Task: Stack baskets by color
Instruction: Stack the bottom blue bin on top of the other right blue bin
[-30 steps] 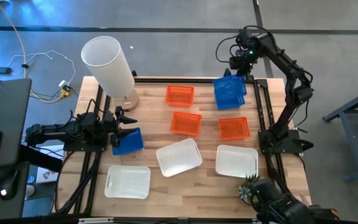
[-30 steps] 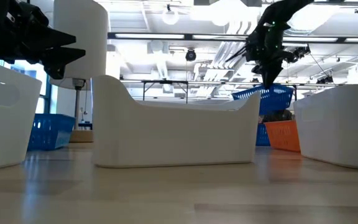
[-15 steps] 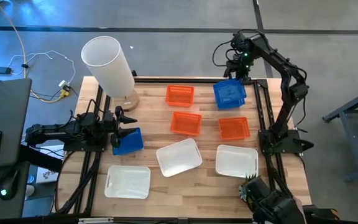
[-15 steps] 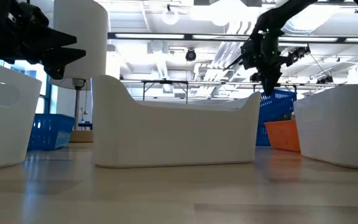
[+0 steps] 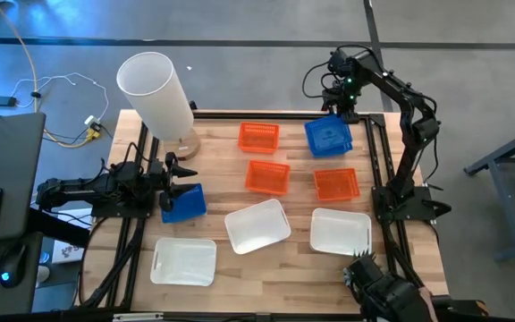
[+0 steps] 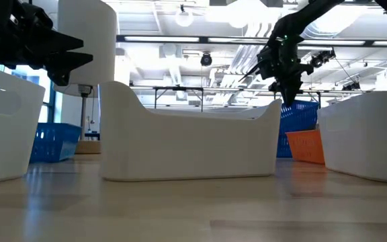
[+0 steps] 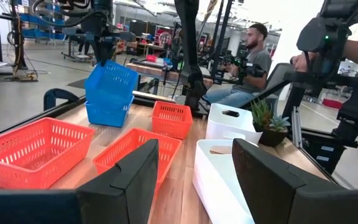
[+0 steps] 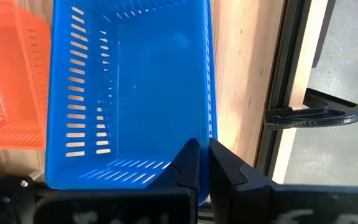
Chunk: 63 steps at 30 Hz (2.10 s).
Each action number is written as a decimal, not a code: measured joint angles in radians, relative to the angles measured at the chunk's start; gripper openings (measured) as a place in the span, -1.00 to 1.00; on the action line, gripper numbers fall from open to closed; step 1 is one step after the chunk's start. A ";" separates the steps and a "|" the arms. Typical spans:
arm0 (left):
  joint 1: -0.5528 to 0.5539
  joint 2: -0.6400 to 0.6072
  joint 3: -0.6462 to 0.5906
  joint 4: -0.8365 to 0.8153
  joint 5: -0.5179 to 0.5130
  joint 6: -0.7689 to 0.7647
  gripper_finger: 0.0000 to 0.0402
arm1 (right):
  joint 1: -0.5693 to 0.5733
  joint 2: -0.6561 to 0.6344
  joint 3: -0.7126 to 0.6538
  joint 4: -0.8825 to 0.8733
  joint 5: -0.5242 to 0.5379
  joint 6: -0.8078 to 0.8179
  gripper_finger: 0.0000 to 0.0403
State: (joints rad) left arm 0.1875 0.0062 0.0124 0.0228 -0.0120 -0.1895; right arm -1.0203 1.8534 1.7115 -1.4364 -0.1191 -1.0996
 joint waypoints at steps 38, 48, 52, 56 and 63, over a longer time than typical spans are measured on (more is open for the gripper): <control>0.000 0.000 0.000 0.017 -0.004 0.009 -0.03 | 0.000 0.000 0.000 0.049 0.044 0.052 -0.93; 0.000 0.000 0.000 0.048 -0.004 0.009 -0.03 | 0.000 0.000 0.000 0.056 0.050 0.053 -0.58; 0.000 0.000 0.000 0.048 -0.004 0.009 -0.03 | 0.000 0.000 0.000 0.053 0.048 0.052 -0.58; 0.000 0.000 0.000 0.048 -0.004 0.009 -0.03 | 0.000 0.000 0.000 0.054 0.049 0.054 -0.64; 0.000 0.000 0.000 0.048 -0.004 0.009 -0.03 | 0.006 0.038 -0.002 0.085 0.116 0.108 -0.72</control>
State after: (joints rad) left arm 0.1875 0.0059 0.0125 0.0704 -0.0158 -0.1806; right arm -1.0142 1.8910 1.7100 -1.3512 -0.0035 -0.9914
